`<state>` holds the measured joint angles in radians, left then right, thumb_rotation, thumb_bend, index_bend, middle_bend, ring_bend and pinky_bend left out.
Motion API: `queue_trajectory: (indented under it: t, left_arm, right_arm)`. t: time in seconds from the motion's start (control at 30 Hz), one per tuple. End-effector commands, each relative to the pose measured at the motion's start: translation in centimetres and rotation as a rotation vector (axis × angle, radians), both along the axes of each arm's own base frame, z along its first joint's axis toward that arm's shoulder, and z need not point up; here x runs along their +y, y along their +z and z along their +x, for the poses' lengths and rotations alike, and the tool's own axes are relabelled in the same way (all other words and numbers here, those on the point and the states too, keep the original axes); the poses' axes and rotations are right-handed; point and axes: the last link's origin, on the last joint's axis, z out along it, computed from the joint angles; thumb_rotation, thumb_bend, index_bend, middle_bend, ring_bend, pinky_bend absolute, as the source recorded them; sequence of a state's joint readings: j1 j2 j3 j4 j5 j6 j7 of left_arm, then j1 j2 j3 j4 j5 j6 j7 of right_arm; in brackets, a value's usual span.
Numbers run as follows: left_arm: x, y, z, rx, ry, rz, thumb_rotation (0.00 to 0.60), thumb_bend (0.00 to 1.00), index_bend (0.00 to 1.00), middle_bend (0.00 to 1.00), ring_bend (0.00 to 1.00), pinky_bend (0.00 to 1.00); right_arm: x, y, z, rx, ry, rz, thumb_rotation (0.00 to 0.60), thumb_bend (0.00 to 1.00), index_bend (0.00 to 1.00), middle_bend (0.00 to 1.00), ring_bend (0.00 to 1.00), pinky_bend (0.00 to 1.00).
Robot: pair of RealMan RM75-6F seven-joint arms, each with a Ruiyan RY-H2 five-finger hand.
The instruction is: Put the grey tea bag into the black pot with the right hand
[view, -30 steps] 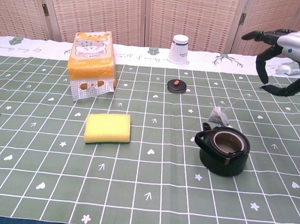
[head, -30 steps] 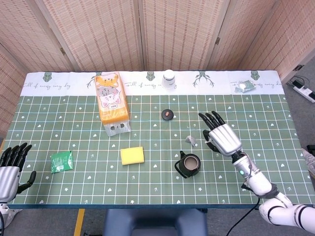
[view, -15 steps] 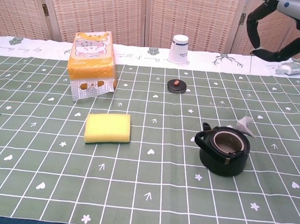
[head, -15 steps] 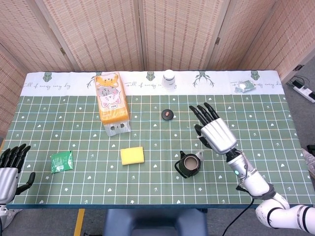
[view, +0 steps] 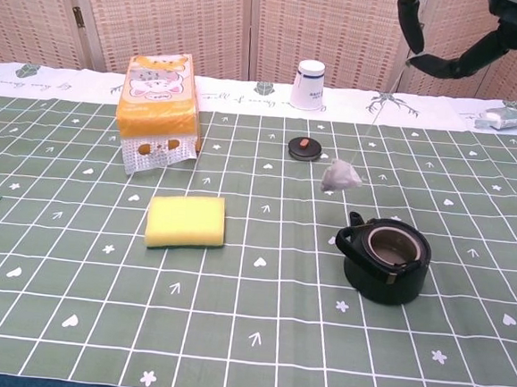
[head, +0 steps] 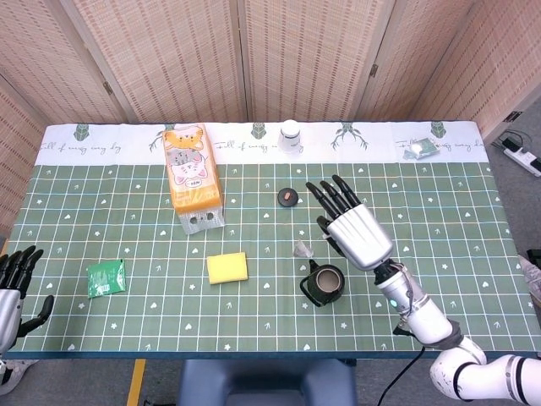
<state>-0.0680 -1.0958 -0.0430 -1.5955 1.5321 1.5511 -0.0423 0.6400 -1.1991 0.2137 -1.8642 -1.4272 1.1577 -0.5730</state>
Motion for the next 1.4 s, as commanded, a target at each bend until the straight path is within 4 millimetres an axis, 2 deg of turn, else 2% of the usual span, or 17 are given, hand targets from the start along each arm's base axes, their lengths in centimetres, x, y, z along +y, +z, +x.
queue_trajectory:
  t: [0.03,0.5,0.9,1.4]
  left_arm:
    - [0.0,0.1,0.0,-0.002,0.000,0.000,0.600,0.42,0.00,0.00,0.00,0.00]
    - [0.0,-0.1,0.0,0.008,0.002,-0.004,0.600,0.42,0.00,0.00,0.00,0.00]
    - [0.1,-0.2,0.1,0.014,0.001,-0.006,0.600,0.42,0.00,0.00,0.00,0.00]
    - [-0.1,-0.3,0.2,0.018,-0.004,-0.006,0.600,0.42,0.00,0.00,0.00,0.00]
  right_arm:
    - [0.0,-0.2,0.1,0.011,-0.002,0.001,0.600,0.43,0.63,0.07,0.08,0.00]
    - [0.5,-1.4,-0.7,0.051,0.001,0.040,0.600,0.43,0.63,0.07,0.08,0.00]
    - [1.4,-0.2,-0.3,0.047,0.043,0.009,0.600,0.43,0.63,0.07,0.08,0.00]
    - [2.8,-0.5,-0.7,0.065,0.071,0.024,0.600,0.43,0.63,0.07,0.08,0.00]
